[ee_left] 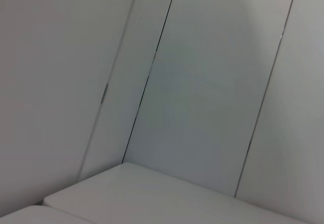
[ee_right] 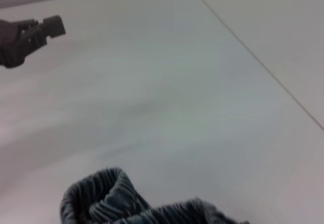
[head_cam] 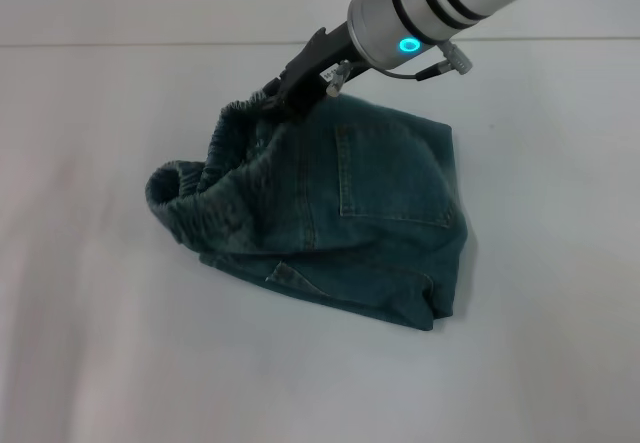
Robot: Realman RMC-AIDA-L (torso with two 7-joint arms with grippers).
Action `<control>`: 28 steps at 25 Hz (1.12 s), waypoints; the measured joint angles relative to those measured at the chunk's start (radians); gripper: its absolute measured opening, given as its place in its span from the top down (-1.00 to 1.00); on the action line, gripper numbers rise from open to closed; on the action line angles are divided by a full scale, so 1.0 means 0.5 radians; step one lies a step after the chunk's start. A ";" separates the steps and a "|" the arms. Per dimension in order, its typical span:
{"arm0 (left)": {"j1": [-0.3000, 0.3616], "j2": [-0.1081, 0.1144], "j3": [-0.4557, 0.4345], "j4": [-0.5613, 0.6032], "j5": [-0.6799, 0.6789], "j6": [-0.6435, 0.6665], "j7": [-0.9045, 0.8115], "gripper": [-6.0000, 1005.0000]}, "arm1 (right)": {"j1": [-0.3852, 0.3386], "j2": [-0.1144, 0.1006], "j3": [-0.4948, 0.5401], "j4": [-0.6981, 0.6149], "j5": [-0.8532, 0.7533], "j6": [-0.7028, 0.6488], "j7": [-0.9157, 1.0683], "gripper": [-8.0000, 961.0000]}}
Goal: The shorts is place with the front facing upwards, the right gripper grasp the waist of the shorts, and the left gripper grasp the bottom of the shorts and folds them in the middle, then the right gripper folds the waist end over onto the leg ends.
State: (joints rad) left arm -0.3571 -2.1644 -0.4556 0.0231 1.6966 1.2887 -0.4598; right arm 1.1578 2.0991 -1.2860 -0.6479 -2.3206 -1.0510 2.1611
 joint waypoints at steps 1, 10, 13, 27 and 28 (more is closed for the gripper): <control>0.001 0.000 0.000 0.000 0.000 -0.001 0.000 0.97 | 0.002 0.000 -0.007 0.028 0.031 0.029 -0.020 0.75; 0.010 0.000 0.012 0.000 0.012 0.002 -0.002 0.97 | -0.132 -0.013 0.007 0.022 0.306 0.146 -0.164 0.09; 0.020 0.000 0.044 0.007 0.016 0.048 -0.028 0.96 | -0.284 -0.019 0.021 -0.113 0.441 0.142 -0.232 -0.23; 0.144 0.020 1.355 0.983 0.148 0.469 -1.259 0.89 | -1.178 -0.053 0.693 -0.587 0.905 -0.740 -0.722 -0.88; 0.163 0.020 1.429 1.075 0.221 0.536 -1.345 0.88 | -1.221 -0.061 0.737 -0.579 0.904 -0.825 -0.764 -0.88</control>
State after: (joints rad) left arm -0.2756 -2.1544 0.2587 0.5606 1.8071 1.5566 -1.1325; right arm 0.5474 2.0685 -0.9176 -0.9375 -1.8684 -1.4637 1.7792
